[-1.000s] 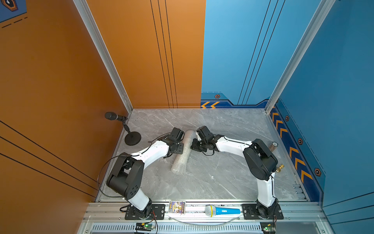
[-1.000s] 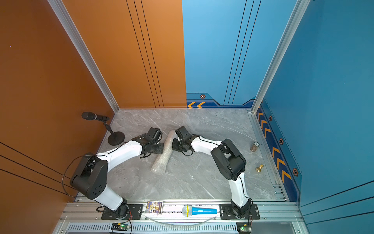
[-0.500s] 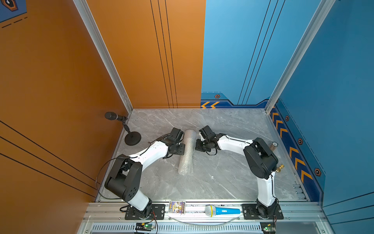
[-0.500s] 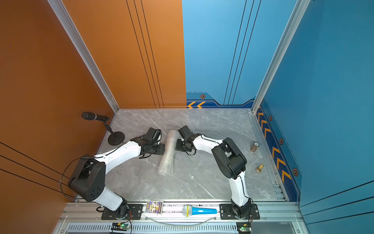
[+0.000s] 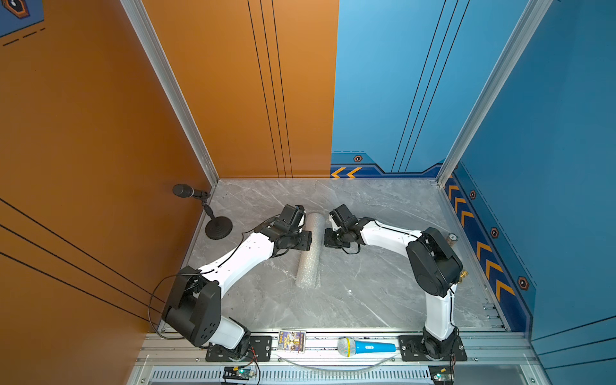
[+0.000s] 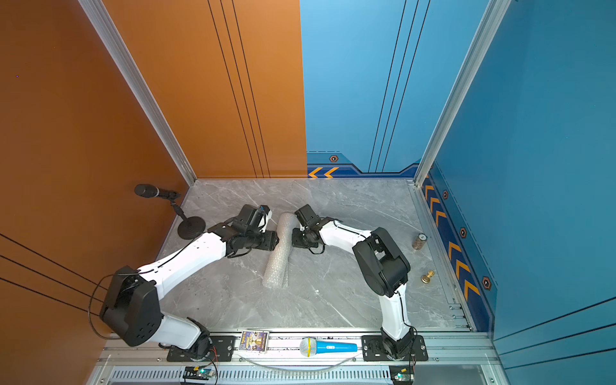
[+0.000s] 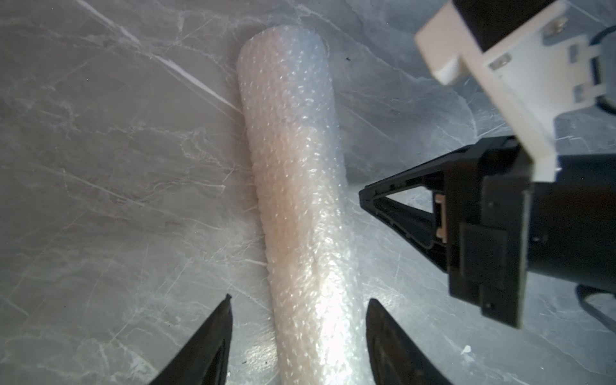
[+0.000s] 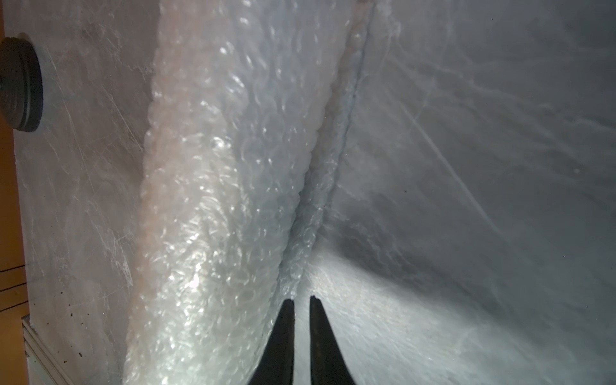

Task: Unwrap the vase from the bubble wrap
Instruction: Unwrap the bubble wrap at the center of the board.

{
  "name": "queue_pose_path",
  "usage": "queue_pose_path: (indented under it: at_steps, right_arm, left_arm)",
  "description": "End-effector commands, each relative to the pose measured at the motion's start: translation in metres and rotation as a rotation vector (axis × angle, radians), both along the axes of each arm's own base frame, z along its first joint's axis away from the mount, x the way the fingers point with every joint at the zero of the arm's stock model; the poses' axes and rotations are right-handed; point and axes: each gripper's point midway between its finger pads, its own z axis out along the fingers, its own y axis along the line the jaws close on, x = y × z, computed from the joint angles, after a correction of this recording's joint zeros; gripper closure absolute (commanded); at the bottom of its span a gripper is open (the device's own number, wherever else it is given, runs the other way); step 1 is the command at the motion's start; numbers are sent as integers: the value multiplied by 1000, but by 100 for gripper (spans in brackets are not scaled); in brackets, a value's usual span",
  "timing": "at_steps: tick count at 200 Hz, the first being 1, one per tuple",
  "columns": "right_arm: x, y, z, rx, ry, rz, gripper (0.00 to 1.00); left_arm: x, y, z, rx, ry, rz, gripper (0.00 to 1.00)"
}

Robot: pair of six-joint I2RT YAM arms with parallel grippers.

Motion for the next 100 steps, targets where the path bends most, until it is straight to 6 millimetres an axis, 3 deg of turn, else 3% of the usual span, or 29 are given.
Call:
queue_pose_path:
  at_steps: [1,24,61,100]
  right_arm:
    - [0,0,4,2,13,-1,84]
    - [-1,2,3,6,14,6,79]
    - [-1,6,2,20,19,11,78]
    - [-2,12,-2,25,30,22,75]
  left_arm:
    - [-3,-18,-6,8,31,-42,35]
    - [-2,-27,-20,83,48,-66,35]
    - [0,-14,-49,209,100,-46,36]
    - [0,-1,-58,225,122,-19,36]
